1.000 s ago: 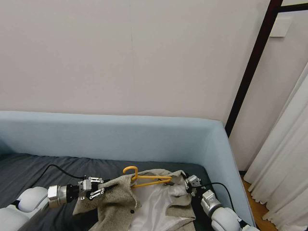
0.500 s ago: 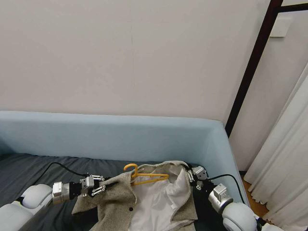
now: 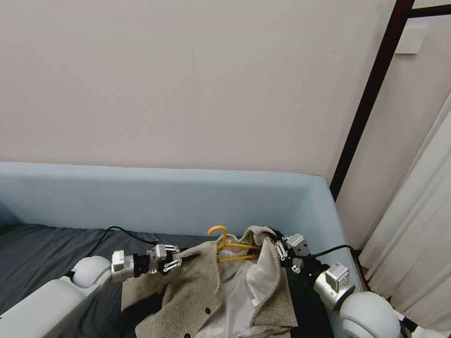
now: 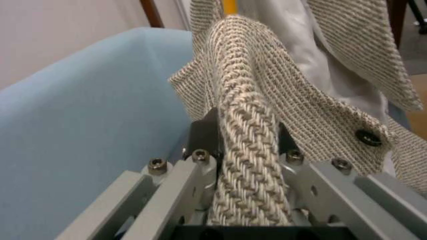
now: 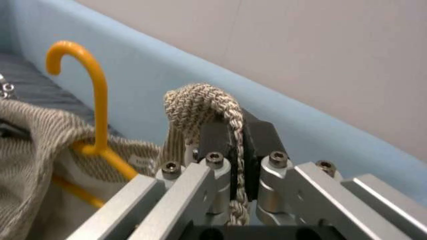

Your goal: Pick up the clothes from the sofa and hang them on the clothes hanger.

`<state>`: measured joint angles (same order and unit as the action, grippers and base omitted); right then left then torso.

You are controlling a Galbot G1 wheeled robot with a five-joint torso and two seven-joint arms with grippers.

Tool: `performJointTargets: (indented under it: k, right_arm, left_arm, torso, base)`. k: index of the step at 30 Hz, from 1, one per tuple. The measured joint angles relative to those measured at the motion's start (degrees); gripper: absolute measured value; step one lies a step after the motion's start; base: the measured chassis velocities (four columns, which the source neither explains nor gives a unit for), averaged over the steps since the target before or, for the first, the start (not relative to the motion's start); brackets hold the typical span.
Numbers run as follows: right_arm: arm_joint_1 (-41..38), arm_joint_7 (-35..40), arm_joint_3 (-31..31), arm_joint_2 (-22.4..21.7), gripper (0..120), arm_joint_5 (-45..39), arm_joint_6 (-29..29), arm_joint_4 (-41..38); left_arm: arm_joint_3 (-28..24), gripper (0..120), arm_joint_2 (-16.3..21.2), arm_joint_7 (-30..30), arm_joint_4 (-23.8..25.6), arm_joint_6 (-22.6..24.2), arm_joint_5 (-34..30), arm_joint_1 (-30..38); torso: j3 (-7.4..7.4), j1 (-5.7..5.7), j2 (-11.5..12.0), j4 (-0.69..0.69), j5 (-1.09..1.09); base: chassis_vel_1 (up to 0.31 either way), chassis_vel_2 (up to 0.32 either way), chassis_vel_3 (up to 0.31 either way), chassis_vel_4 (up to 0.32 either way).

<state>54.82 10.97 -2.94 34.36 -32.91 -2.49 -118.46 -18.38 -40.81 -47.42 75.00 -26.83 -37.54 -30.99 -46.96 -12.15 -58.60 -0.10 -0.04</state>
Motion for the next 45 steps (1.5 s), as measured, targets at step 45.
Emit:
performJointTargets:
  k: [45]
  right_arm:
    - [1.8,-1.0,-8.2,3.2,0,7.8,-1.6,-5.1]
  left_arm:
    - [4.4,11,8.8,14.0,14.7,3.0,-15.0,5.9]
  torso:
    - [0.00,0.00,0.0,0.01,-0.02]
  base:
    - [0.000,0.000,0.000,0.000]
